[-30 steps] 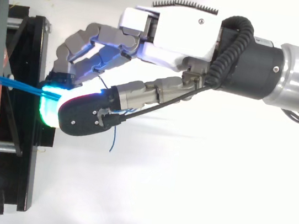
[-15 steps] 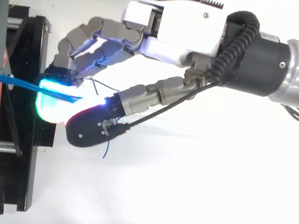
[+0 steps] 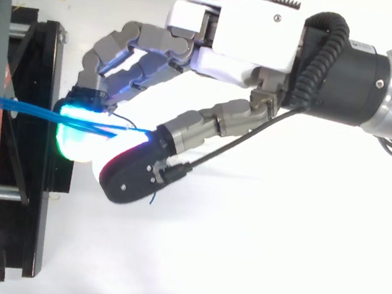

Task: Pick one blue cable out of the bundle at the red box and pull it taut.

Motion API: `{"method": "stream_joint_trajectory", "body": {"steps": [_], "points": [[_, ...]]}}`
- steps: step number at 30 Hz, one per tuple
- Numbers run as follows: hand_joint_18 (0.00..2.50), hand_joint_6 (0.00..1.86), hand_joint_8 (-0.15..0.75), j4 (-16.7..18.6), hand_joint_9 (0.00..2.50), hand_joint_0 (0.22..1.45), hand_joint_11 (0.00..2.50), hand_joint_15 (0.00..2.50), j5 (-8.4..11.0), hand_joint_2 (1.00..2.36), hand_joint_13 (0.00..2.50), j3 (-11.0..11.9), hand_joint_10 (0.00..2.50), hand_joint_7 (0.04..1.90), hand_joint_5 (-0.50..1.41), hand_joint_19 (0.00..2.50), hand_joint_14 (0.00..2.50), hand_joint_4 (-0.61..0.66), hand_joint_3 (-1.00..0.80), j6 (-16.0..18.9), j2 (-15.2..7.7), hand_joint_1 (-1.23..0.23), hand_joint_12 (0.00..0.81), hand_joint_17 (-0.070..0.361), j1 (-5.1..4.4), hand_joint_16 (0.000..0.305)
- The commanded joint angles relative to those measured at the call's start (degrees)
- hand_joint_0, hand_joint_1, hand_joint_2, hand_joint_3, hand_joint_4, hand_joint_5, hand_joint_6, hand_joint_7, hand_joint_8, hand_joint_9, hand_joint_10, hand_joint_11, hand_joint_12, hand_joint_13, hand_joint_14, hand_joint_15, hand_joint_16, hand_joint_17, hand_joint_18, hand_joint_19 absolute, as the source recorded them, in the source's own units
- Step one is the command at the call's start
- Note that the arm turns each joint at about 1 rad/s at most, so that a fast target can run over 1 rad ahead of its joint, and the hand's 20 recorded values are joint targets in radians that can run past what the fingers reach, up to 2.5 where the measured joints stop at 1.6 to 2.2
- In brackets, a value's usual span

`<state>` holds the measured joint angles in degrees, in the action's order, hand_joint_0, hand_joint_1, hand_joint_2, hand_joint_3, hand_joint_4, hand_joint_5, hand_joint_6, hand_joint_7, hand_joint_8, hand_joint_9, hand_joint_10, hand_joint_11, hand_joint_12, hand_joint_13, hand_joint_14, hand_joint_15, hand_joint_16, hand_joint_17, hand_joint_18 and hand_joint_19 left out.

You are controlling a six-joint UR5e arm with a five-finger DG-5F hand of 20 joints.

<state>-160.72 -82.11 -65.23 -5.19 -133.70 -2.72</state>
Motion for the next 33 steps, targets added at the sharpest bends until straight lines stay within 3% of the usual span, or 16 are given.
{"method": "stream_joint_trajectory", "body": {"steps": [1, 3, 6, 8, 11, 16, 22, 26, 29, 33], "points": [[0.51, 0.9, 0.369, -0.03, 0.77, 0.49, 0.49, 0.41, 0.02, 1.0, 0.61, -0.07, 0.01, 0.84, -0.15, 0.45, 0.01, 0.08, -0.5, 0.0, 0.02, -0.63, 0.403, 0.125, -0.01, 0.055], [0.48, 0.89, 0.358, -0.03, 0.77, 0.54, 0.5, 0.42, 0.02, 1.0, 0.6, 0.01, 0.01, 0.87, -0.15, 0.46, 0.02, 0.06, -0.49, 0.09, 0.02, -0.61, 0.388, 0.117, -0.01, 0.052], [0.47, 0.9, 0.36, -0.12, 0.78, 0.57, 0.49, 0.43, 0.02, 1.01, 0.61, -0.07, 0.01, 0.93, -0.15, 0.46, 0.01, 0.06, -0.29, 0.09, 0.02, -0.6, 0.388, 0.117, -0.01, 0.052], [0.55, 0.92, 0.409, -0.12, 0.81, 0.57, 0.5, 0.42, 0.02, 1.01, 0.66, -0.07, 0.01, 0.9, -0.14, 0.43, 0.01, 0.1, -0.16, 0.09, 0.02, -0.61, 0.438, 0.14, -0.01, 0.062], [0.56, 0.94, 0.419, -0.03, 0.81, 0.59, 0.51, 0.42, 0.02, 1.0, 0.67, 0.01, 0.01, 0.82, -0.15, 0.42, 0.01, 0.13, -0.09, 0.09, 0.02, -0.67, 0.451, 0.145, -0.01, 0.065], [0.49, 0.94, 0.35, -0.03, 0.72, 0.65, 0.54, 0.42, 0.02, 1.01, 0.61, 0.01, 0.01, 0.82, -0.18, 0.42, 0.02, 0.04, -0.2, 0.18, 0.02, -0.78, 0.383, 0.116, -0.01, 0.052], [0.52, 0.93, 0.333, -0.12, 0.7, 0.75, 0.52, 0.37, -0.07, 1.0, 0.6, -0.07, 0.01, 0.84, -0.18, 0.33, 0.01, 0.02, -0.5, 0.18, 0.02, -0.88, 0.373, 0.113, 0.17, 0.05], [0.55, 0.93, 0.313, -0.73, 0.69, 0.77, 0.5, 0.35, -0.07, 1.0, 0.6, 0.01, 0.01, 0.79, -0.18, 0.31, 0.01, 0.01, -0.5, 0.18, 0.02, -0.88, 0.372, 0.111, 0.26, 0.05], [0.56, 0.92, 0.304, -1.09, 0.71, 0.72, 0.51, 0.36, -0.07, 1.0, 0.61, 0.01, 0.01, 0.78, -0.16, 0.32, 0.01, 0.04, -0.5, 0.18, 0.02, -0.92, 0.365, 0.11, 0.26, 0.049], [0.56, 0.92, 0.322, -1.17, 0.77, 0.52, 0.52, 0.4, -0.07, 1.0, 0.64, 0.01, 0.01, 0.86, -0.15, 0.38, 0.01, 0.08, -0.5, 0.18, 0.11, -0.89, 0.38, 0.115, 0.17, 0.051]]}}
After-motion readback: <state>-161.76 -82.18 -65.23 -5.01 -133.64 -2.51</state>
